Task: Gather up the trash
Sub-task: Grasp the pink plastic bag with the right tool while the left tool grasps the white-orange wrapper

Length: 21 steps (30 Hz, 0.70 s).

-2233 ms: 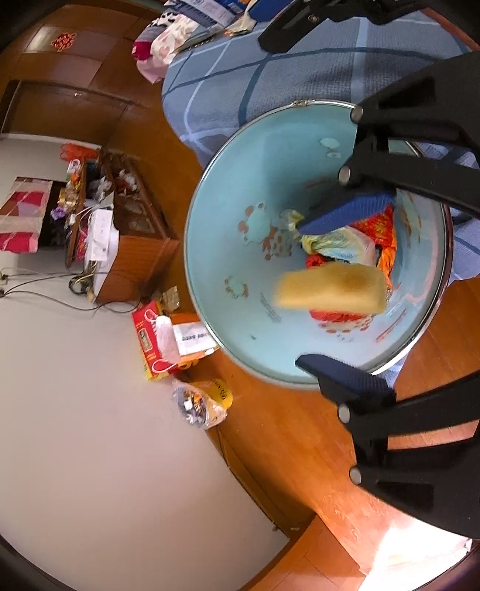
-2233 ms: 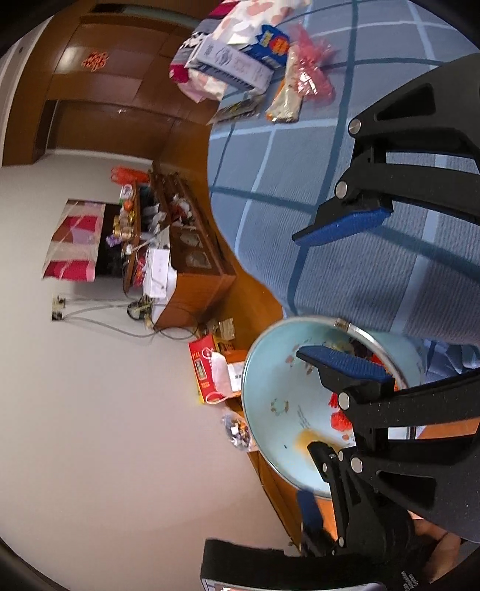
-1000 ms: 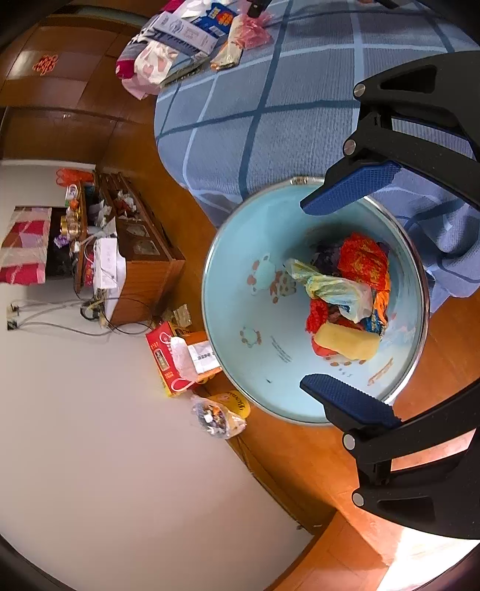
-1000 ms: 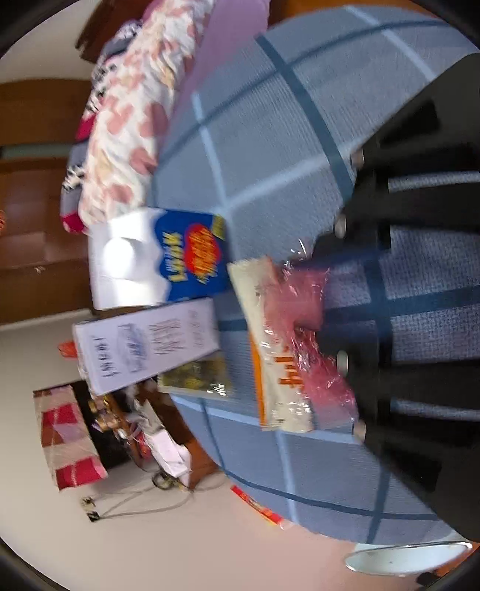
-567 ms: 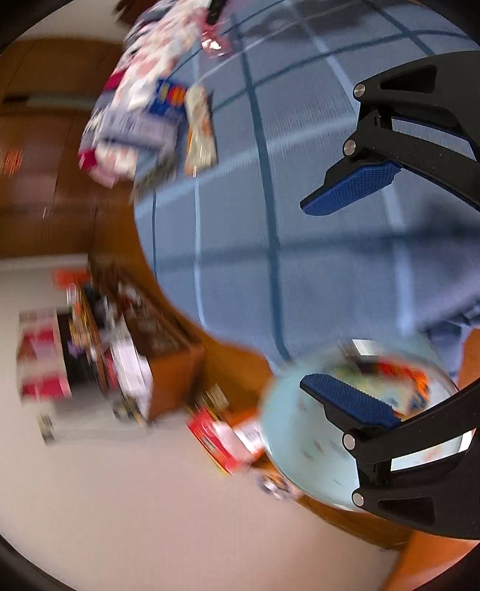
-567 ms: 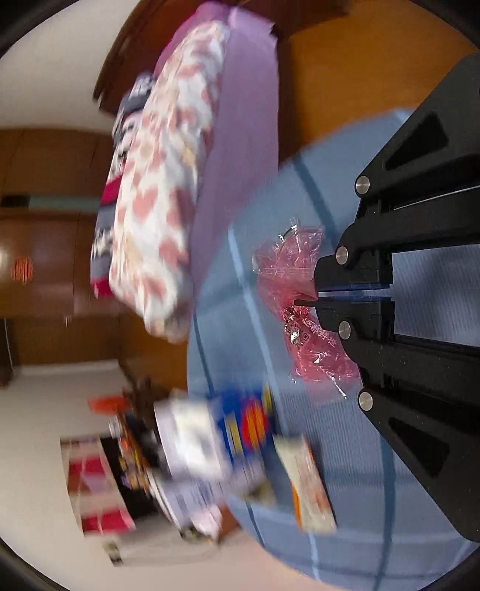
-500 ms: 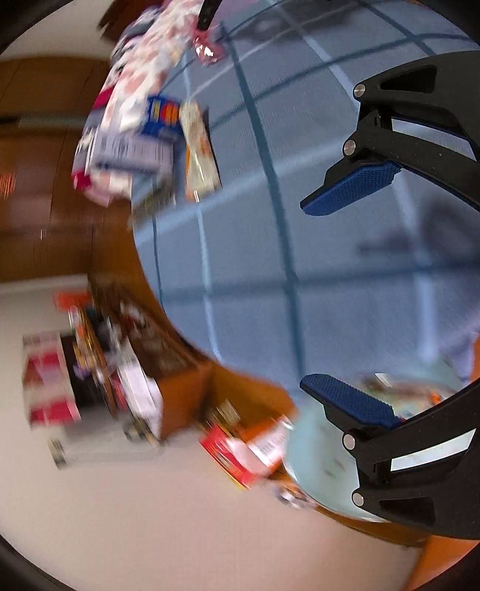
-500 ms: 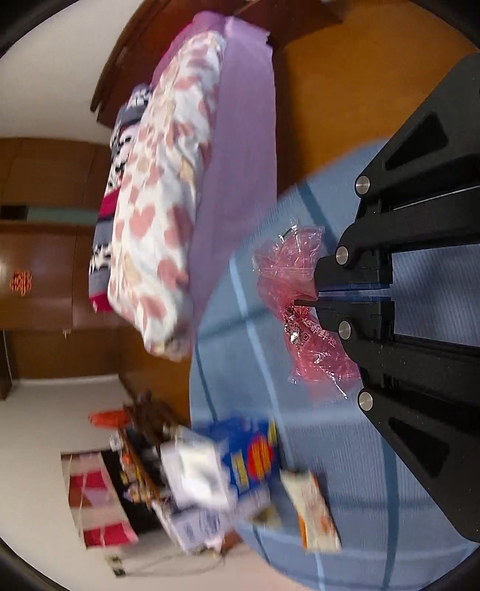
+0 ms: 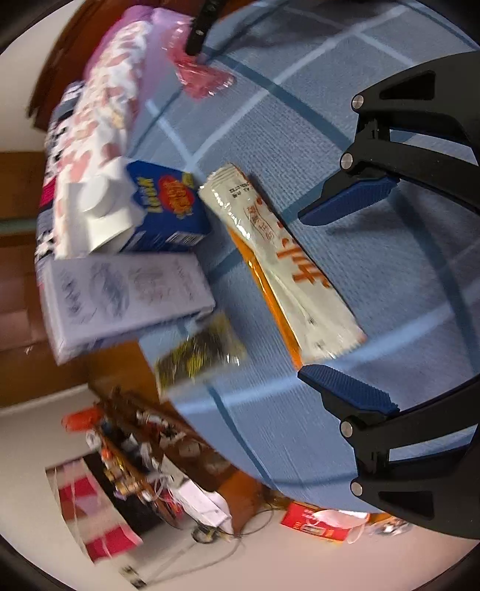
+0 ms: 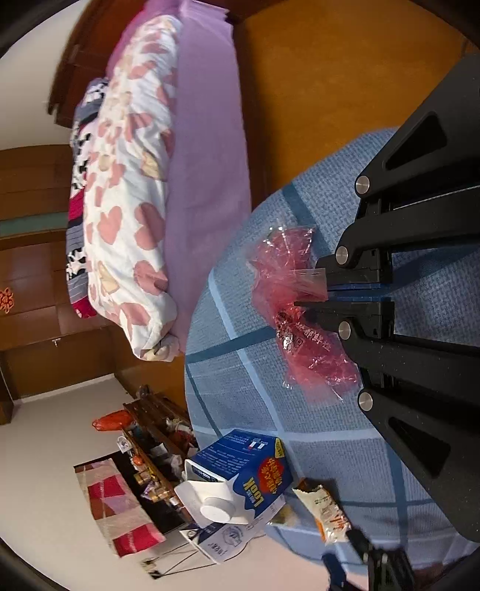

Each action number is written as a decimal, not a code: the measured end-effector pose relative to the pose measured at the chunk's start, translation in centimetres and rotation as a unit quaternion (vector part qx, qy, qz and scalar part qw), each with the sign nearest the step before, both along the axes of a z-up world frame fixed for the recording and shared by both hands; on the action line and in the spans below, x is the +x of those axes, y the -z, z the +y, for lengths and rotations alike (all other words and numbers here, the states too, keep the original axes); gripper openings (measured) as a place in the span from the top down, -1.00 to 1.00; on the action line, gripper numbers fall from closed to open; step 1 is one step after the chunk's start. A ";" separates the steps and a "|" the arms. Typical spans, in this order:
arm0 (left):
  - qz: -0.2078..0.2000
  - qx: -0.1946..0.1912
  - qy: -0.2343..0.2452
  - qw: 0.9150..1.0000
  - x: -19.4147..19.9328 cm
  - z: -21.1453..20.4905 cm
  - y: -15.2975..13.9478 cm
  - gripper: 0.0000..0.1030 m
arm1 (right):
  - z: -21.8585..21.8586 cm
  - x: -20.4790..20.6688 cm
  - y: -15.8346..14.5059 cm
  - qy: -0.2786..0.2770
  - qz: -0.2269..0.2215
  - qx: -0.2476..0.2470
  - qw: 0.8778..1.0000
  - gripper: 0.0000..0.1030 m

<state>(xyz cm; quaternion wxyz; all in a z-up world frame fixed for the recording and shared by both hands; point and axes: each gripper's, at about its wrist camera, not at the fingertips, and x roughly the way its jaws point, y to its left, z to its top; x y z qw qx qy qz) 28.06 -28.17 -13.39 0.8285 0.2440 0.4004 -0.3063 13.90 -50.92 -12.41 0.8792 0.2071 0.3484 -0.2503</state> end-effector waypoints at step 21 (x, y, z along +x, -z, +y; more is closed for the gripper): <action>-0.015 -0.026 -0.063 0.998 -4.0 2.2 -0.9 0.79 | 2.4 -2.5 -1.2 -0.007 -0.013 -0.049 0.999 0.94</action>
